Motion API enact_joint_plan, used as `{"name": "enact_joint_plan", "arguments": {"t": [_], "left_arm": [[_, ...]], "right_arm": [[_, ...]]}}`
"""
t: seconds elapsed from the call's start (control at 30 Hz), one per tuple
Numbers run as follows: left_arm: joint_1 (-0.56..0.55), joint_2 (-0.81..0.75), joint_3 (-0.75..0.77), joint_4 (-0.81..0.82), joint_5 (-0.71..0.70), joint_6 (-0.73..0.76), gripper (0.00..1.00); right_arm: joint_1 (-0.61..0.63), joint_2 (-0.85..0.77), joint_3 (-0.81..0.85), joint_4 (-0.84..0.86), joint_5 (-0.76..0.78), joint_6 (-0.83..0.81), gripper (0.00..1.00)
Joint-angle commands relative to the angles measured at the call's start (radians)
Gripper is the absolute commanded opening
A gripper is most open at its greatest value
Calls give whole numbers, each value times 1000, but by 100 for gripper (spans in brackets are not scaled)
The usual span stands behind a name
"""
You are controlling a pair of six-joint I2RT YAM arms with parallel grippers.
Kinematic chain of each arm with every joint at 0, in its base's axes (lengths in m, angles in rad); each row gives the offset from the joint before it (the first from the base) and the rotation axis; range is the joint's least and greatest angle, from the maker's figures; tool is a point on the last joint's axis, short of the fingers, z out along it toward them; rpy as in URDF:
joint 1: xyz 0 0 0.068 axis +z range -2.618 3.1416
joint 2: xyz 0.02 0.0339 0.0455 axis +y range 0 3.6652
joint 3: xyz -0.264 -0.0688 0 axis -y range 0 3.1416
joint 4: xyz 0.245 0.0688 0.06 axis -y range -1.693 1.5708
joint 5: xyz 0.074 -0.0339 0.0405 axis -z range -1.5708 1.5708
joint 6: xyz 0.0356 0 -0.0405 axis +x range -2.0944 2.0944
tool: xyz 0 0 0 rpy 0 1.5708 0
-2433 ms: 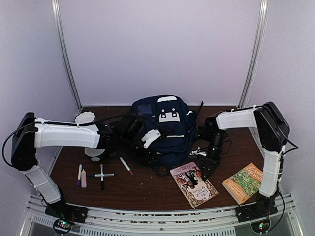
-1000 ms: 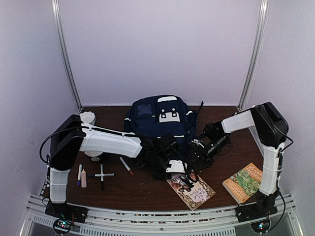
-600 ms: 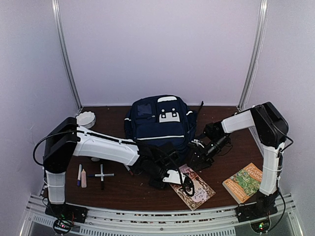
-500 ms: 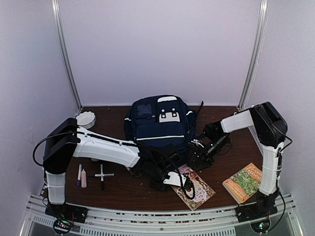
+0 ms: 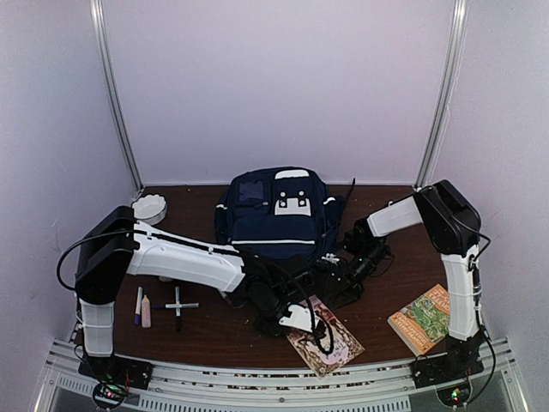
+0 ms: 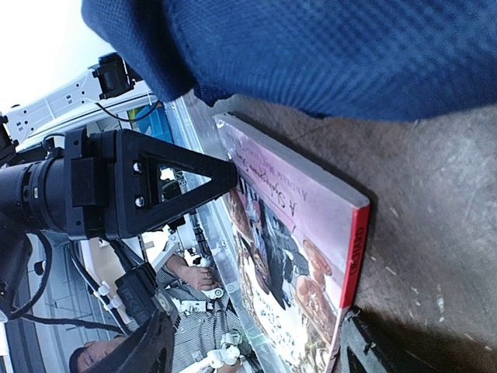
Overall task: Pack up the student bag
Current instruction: Move the book to the center of the board, then pick up the book from the center of the board.
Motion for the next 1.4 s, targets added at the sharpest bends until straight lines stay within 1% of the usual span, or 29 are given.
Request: {"name": "enact_joint_plan", "arguments": {"t": [0.0, 0.13, 0.23, 0.37, 0.47, 0.53, 0.6, 0.7, 0.73, 0.8, 0.87, 0.9, 1.0, 1.1, 1.2, 1.3, 1.37], "left_arm": [[9, 59, 35, 91, 4, -1, 25], [9, 72, 47, 80, 12, -2, 31], [9, 72, 49, 79, 7, -7, 32], [9, 69, 48, 80, -6, -23, 36], [9, 69, 49, 83, -14, -34, 36], [9, 68, 48, 83, -27, -47, 36], [9, 63, 44, 88, -44, -69, 37], [10, 32, -7, 144, -64, -96, 36], [11, 18, -29, 172, -74, -105, 36], [11, -5, -57, 216, -117, -130, 36], [11, -13, -70, 246, -174, -161, 36], [11, -15, -77, 258, -194, -169, 36], [11, -18, -98, 295, -235, -186, 36], [11, -20, -104, 303, -237, -191, 36], [11, -32, -113, 309, -242, -193, 36], [11, -55, -138, 324, -254, -191, 36], [11, -74, -158, 337, -260, -189, 37]], "right_arm": [[74, 66, -59, 0, 94, -21, 75], [91, 24, -63, -10, -32, -36, 76], [127, -11, -52, -59, -105, -85, 77], [159, -47, -45, -80, -151, -110, 77], [159, -51, -35, -82, -191, -116, 77], [159, -43, -11, -113, -192, -145, 77], [158, -12, 41, -209, -189, -229, 77], [159, 71, 174, -455, -188, -460, 77], [159, 89, 209, -506, -188, -521, 77], [159, 105, 251, -516, -180, -528, 77], [159, 108, 263, -502, -157, -506, 76], [161, 106, 255, -472, -142, -460, 75], [161, 85, 187, -333, -107, -308, 66], [160, 58, 144, -221, -67, -193, 56], [154, 15, 118, -153, -24, -119, 51], [141, -63, 60, 8, 67, 24, 45], [130, -110, 28, 69, 135, 80, 38]]}}
